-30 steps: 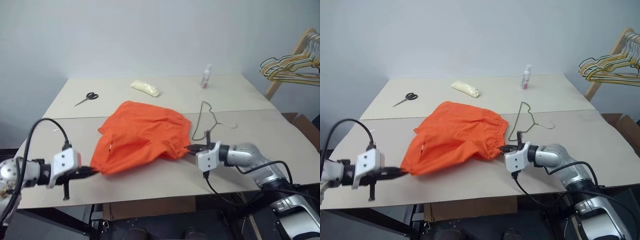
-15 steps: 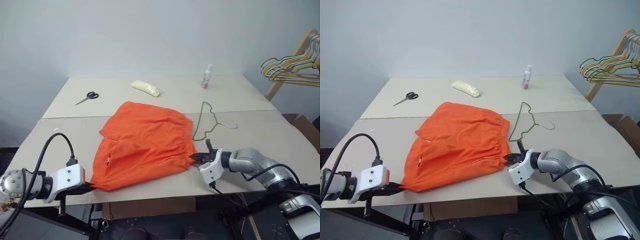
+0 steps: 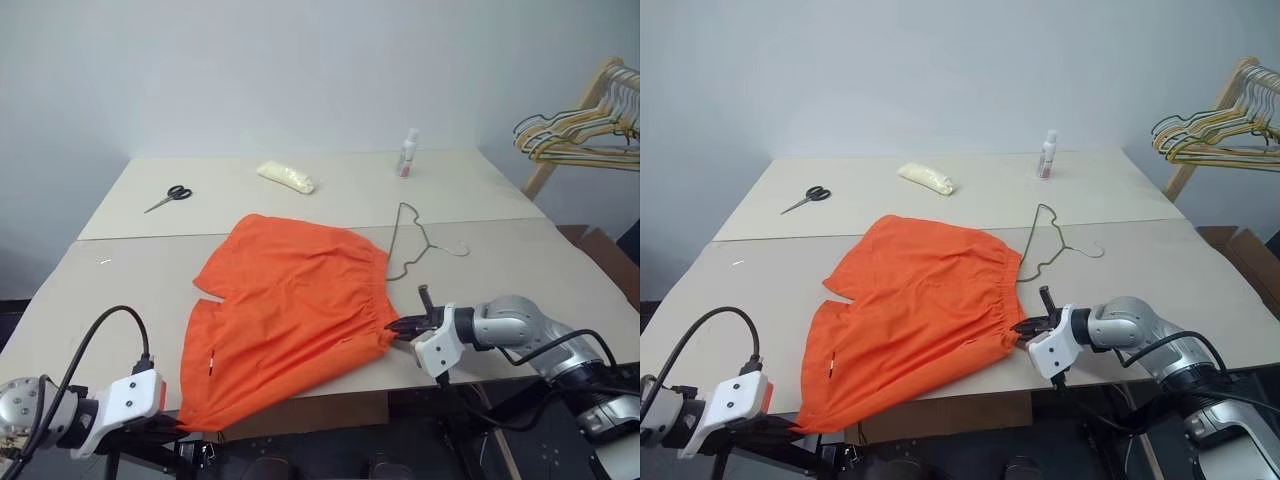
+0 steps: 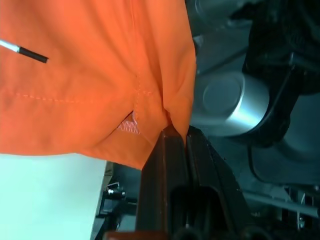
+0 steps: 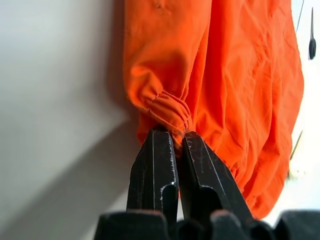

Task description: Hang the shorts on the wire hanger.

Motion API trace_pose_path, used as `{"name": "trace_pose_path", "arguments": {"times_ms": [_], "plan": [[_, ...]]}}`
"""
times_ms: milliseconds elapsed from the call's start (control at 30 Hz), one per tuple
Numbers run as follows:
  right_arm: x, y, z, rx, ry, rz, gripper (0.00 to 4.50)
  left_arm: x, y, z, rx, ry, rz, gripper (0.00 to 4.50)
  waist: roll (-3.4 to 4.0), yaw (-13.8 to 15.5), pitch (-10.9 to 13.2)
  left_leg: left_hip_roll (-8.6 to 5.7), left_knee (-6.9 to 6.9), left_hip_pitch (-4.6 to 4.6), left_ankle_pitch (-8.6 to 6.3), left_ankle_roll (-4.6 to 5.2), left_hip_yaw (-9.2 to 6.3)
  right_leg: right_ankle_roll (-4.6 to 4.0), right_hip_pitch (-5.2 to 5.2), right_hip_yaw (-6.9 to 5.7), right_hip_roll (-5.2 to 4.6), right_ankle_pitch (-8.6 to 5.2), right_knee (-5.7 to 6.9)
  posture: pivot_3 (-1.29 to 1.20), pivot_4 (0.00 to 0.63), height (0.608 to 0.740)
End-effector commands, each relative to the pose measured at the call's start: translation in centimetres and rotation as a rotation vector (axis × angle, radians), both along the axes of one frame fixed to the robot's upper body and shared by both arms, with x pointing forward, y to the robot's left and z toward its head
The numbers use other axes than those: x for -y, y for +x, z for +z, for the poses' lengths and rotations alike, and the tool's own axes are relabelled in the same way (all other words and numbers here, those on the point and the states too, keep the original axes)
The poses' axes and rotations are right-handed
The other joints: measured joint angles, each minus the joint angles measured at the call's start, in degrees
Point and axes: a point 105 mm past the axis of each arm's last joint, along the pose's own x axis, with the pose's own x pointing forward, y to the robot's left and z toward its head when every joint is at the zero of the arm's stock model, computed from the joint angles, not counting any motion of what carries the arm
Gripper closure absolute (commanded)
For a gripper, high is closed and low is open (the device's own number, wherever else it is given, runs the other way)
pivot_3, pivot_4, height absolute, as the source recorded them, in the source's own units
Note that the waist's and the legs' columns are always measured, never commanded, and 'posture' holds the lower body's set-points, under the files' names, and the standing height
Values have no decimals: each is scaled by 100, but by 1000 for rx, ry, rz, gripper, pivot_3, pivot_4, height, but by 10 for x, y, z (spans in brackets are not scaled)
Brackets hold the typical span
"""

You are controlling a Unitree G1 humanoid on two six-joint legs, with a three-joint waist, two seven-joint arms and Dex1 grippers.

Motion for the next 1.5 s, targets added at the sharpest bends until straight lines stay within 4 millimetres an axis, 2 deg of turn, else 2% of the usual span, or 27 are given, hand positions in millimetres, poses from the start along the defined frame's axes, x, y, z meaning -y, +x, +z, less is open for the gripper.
{"name": "trace_pose_path", "arguments": {"times_ms": [33,133,233,367,400,500,567,600,667,700,800,900,1067,1300,1400,1500], "plan": [[11,1,8,-4,-27,-7,3641,-1,-2,-1,-3,4,-10,4283,0,0,0,0,0,0,0,0,0,0,0,0,0,0,0,202,0,740],[13,-5,8,-27,-52,21,2633,-3,-2,-5,24,25,-24,3541,0,1,1,-1,0,-2,-1,1,1,1,-1,0,-2,0,-2,206,0,740],[16,-7,10,-35,-59,23,1555,-5,-2,-5,26,33,-30,2560,-4,6,2,4,0,0,-1,1,1,-1,0,-1,1,-1,0,205,0,740],[23,-9,22,-109,-10,-22,107,-6,0,6,41,-3,-38,1225,-5,9,4,6,0,2,-1,2,2,-7,1,-1,0,-5,0,205,0,740],[25,-10,29,-139,9,-42,0,-6,1,11,50,-15,-39,898,-4,12,4,6,0,0,-2,3,3,-7,0,0,-1,-5,0,202,0,740],[27,16,61,-234,219,-266,0,-8,13,29,137,-69,19,51,-7,24,5,11,0,-1,-2,4,3,-9,-1,-1,-2,-6,-1,203,0,740],[28,30,69,-311,288,-389,0,-4,19,38,163,-135,49,51,-5,29,4,18,0,3,-3,4,4,-14,1,0,-1,-8,0,204,0,740],[30,40,73,-295,324,-447,0,-1,23,44,180,-179,63,51,-5,33,4,19,0,4,-3,5,4,-14,1,-1,1,-8,1,204,0,740],[39,78,82,-274,482,-709,0,11,35,59,249,-280,79,51,-7,38,4,23,0,4,-4,4,3,3,0,-7,7,2,3,205,0,740],[42,90,84,-270,530,-798,0,14,39,63,271,-300,79,51,-8,47,4,25,0,3,-4,3,3,4,-4,-8,9,3,7,207,0,740],[53,119,76,-213,607,-1042,0,27,52,68,321,-337,72,51,-2,105,2,22,0,-9,-2,-3,-4,1,-18,-12,9,5,8,194,0,740],[57,139,65,-179,667,-1206,0,40,64,73,377,-378,59,51,4,142,-1,9,-2,-26,5,-15,-9,1,-28,-18,1,5,6,186,0,740],[64,155,44,-197,703,-1363,0,54,69,75,392,-416,20,51,6,67,0,-5,-2,-28,19,-42,-7,1,-30,-10,-5,6,6,176,0,740],[64,152,21,-199,610,-1345,0,63,73,73,389,-426,-15,51,8,-81,0,-8,-3,-24,12,-28,-10,1,-29,-7,-4,6,8,180,0,740],[61,157,35,-210,727,-1344,0,64,74,72,386,-428,-17,51,9,-134,0,-7,-3,-16,12,-28,-10,1,-27,-6,-2,6,15,176,0,740],[53,159,41,-226,733,-1307,0,65,75,70,383,-425,-22,51,10,-188,-1,0,-4,-13,12,-28,-10,1,-25,-3,4,6,18,176,0,740]]}}
